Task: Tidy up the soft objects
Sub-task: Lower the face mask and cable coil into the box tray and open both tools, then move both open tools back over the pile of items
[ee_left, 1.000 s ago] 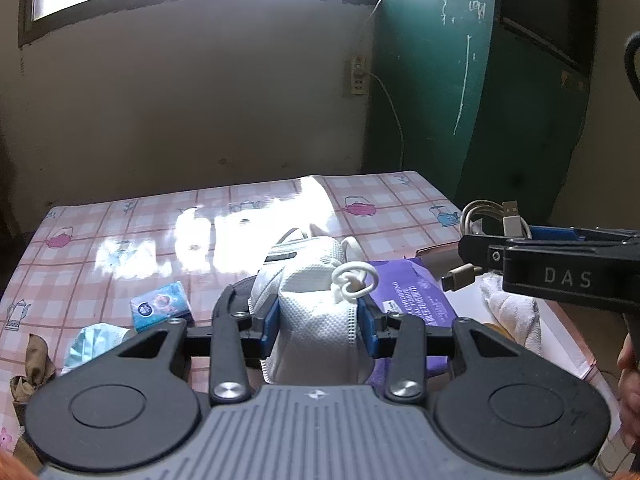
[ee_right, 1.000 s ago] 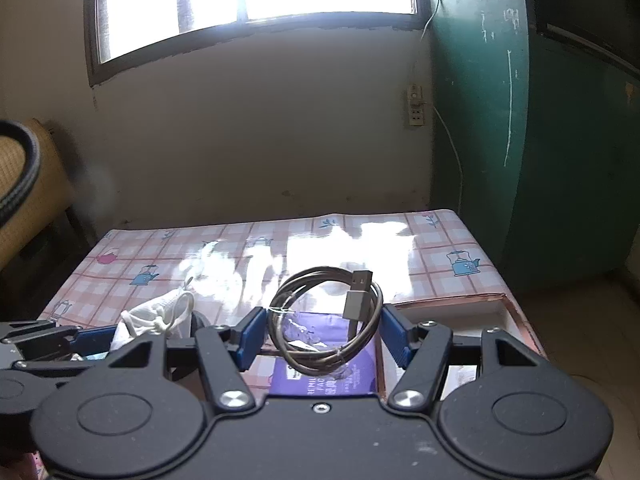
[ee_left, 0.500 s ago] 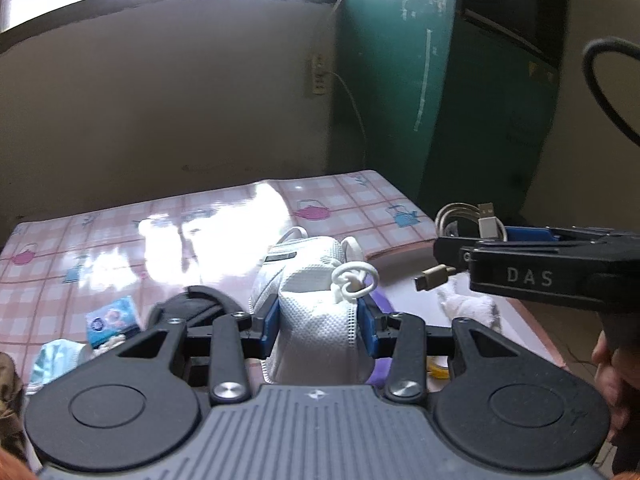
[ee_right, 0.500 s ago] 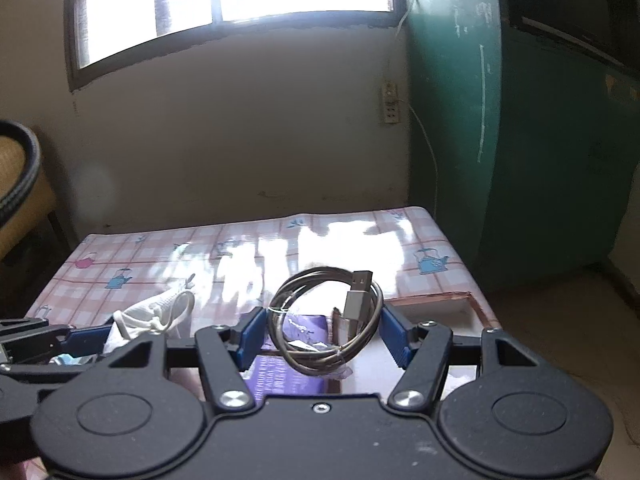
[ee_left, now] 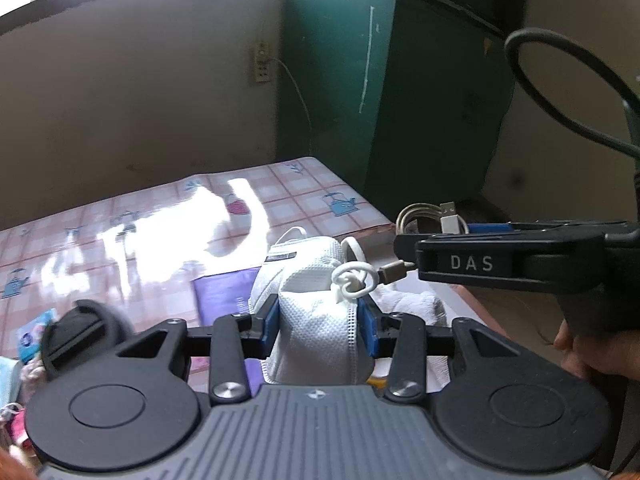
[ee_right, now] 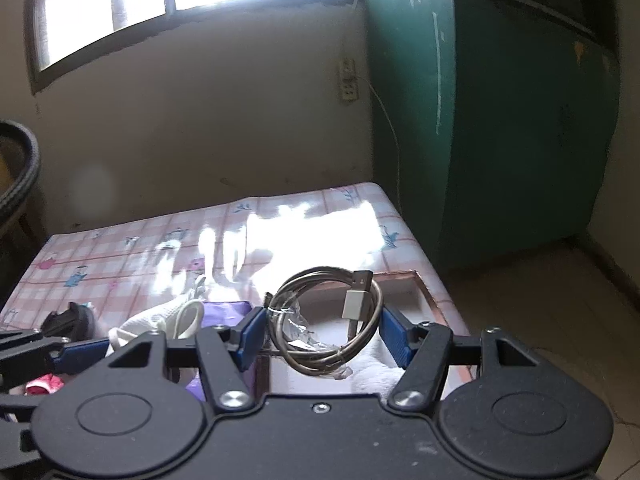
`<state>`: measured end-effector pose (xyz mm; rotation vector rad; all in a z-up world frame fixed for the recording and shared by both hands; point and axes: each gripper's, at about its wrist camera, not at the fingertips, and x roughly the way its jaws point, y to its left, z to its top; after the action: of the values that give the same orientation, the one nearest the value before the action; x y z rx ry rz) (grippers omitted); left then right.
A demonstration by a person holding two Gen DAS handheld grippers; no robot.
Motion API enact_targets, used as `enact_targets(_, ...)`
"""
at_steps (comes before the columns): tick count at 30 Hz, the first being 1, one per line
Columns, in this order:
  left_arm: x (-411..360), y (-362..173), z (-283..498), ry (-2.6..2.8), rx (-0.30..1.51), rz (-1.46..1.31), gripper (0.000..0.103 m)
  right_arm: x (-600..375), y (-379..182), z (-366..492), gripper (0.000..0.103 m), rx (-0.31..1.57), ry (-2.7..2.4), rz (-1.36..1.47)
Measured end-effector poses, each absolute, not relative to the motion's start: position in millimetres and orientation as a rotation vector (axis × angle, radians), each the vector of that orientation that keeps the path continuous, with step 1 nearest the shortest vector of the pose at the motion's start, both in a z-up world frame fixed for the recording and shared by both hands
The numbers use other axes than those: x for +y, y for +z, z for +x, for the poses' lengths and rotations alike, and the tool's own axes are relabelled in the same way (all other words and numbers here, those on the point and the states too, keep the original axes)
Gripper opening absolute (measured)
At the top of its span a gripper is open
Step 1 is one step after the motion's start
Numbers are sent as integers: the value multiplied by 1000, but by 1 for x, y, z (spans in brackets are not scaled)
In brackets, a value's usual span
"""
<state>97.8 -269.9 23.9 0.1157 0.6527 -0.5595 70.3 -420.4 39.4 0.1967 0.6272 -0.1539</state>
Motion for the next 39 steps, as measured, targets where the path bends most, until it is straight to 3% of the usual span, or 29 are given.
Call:
enact_targets(9, -302, 11, 125, -618, 650, 92, 47, -455, 22, 98, 76, 663, -180, 236)
enact_targets(14, -303, 8, 129, -639, 625, 56, 73, -465, 21, 98, 79, 640, -186, 284)
enact_targets(18, -296, 13, 125, -619, 621, 46, 74, -467, 25, 87, 79, 629, -193, 302)
enact_targets(26, -271, 33, 104, -486, 607, 64, 91, -444, 45, 56, 82, 598, -203, 218)
enact_targets(39, -214, 48, 70, -305, 660, 50, 95, -376, 63, 23, 89, 603, -138, 100)
